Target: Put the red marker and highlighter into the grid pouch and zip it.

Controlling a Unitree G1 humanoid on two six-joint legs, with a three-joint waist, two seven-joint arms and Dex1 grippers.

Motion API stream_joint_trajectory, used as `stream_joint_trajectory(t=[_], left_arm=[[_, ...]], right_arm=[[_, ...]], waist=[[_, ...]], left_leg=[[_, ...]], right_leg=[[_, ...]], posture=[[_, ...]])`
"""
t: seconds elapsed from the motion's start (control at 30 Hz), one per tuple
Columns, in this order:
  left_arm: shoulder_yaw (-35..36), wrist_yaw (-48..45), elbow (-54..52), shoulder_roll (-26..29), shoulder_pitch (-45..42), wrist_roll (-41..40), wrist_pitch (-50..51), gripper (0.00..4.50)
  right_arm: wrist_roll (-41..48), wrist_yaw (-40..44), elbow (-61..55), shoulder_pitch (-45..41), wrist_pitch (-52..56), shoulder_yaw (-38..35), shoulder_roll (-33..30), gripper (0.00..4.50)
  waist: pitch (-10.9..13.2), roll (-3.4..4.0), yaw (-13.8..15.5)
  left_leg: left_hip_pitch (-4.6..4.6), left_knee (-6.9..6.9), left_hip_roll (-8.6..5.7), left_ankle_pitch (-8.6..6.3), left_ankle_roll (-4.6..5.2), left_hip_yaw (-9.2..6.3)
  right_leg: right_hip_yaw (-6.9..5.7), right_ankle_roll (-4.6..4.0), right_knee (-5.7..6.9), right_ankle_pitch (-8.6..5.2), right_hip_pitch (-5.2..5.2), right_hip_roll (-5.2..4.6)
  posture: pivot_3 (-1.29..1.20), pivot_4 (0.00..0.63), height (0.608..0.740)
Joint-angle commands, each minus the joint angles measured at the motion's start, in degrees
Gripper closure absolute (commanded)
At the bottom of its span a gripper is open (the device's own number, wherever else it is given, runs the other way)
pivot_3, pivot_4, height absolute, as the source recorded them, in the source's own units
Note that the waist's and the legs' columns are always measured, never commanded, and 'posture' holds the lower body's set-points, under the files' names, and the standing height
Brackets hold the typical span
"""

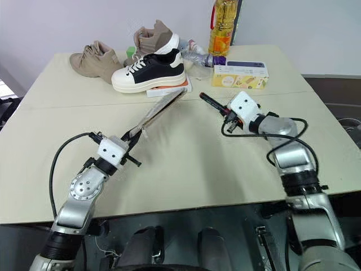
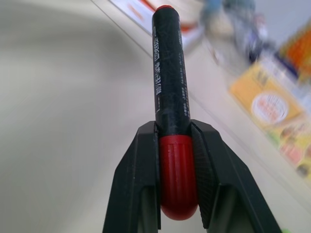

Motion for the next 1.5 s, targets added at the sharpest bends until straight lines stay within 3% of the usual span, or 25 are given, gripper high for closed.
stream_joint_trajectory(t=[0.03,0.57,1.5], left_arm=[[-0.12,-1.64,-1.49,0.19,-0.98,-1.69,0.01,4.50],[-1.88,-3.13,0.77,1.60,-0.56,2.35,-1.72,4.50],[-2.06,-5.08,-1.03,1.28,-0.78,-0.16,-3.15,4.50]], right_arm=[[1.62,2.78,-7.08,1.02,-0.06,-1.01,-2.01,4.15],[2.81,4.18,-10.34,1.50,1.14,-1.65,-2.17,4.15],[0.61,5.52,-8.03,2.42,-1.84,0.79,-2.29,4.15]], waist=[[0.00,0.00,-0.08],[0.00,0.00,0.17],[0.00,0.00,0.20]], left_leg=[[0.03,0.00,0.02,0.00,0.00,0.00],[0.03,0.04,0.16,0.02,-0.02,-0.04],[0.03,0.05,0.17,0.02,-0.02,-0.04]], right_leg=[[0.00,-0.01,0.00,0.00,0.01,0.04],[0.11,-0.12,-0.02,0.04,0.00,0.28],[0.11,-0.12,-0.02,0.04,0.00,0.29]], posture=[[0.00,0.150,0.740],[0.00,0.150,0.740],[0.00,0.150,0.740]])
